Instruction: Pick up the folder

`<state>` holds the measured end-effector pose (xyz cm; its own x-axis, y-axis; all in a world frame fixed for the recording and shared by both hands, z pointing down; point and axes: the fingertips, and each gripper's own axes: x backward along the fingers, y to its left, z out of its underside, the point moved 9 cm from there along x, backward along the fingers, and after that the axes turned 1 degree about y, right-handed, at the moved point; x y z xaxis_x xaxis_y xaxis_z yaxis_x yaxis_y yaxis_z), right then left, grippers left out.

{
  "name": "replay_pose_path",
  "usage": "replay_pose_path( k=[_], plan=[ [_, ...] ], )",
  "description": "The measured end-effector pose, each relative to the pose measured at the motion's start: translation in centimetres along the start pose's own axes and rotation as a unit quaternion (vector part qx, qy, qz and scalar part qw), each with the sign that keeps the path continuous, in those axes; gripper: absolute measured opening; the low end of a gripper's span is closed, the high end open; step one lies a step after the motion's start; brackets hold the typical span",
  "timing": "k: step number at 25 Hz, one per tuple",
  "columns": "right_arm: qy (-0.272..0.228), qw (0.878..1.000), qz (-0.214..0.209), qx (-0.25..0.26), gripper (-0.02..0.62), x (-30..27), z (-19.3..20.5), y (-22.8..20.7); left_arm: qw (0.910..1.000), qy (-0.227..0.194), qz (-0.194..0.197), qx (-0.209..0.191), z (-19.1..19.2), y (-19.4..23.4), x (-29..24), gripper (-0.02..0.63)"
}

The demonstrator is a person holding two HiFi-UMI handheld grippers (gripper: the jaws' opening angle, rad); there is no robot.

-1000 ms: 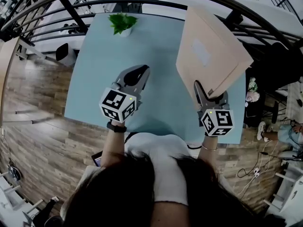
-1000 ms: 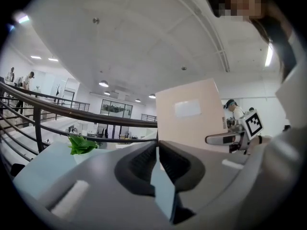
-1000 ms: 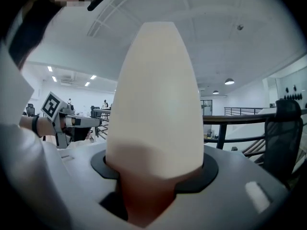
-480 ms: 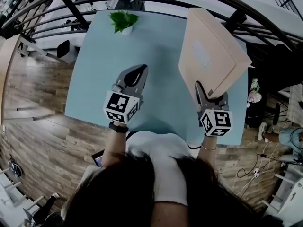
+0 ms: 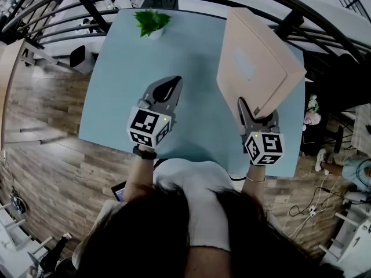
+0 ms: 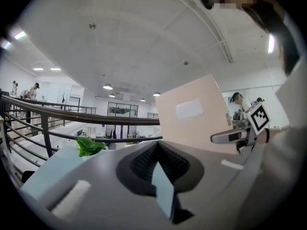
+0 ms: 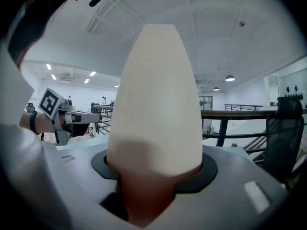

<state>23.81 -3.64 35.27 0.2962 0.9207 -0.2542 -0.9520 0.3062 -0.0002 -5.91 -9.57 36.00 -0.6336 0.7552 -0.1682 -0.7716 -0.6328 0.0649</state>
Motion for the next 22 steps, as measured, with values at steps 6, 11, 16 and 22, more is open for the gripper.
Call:
replay_pose_path(
  k=[6, 11, 16, 22],
  plan=[
    [0.0, 1.0, -0.003, 0.004, 0.272, -0.09, -0.04, -0.22, 1.0, 0.0, -0.002, 0.001, 0.04, 0.18, 0.03, 0.057],
    [-0.003, 1.0, 0.0, 0.002, 0.272, 0.09, -0.19, -0.15, 1.0, 0.001, -0.001, -0.002, -0.09, 0.0, -0.02, 0.057],
    [-0.003, 1.0, 0.001, -0.003, 0.272, 0.1, 0.07, 0.11, 1.0, 0.004, 0.001, -0.004, 0.03, -0.05, 0.0, 0.057],
    [-0.006, 1.0, 0.001, -0.014, 0.272, 0.21, 0.24, 0.21, 1.0, 0.005, -0.001, -0.006, -0.01, 0.03, 0.26, 0.057]
  ],
)
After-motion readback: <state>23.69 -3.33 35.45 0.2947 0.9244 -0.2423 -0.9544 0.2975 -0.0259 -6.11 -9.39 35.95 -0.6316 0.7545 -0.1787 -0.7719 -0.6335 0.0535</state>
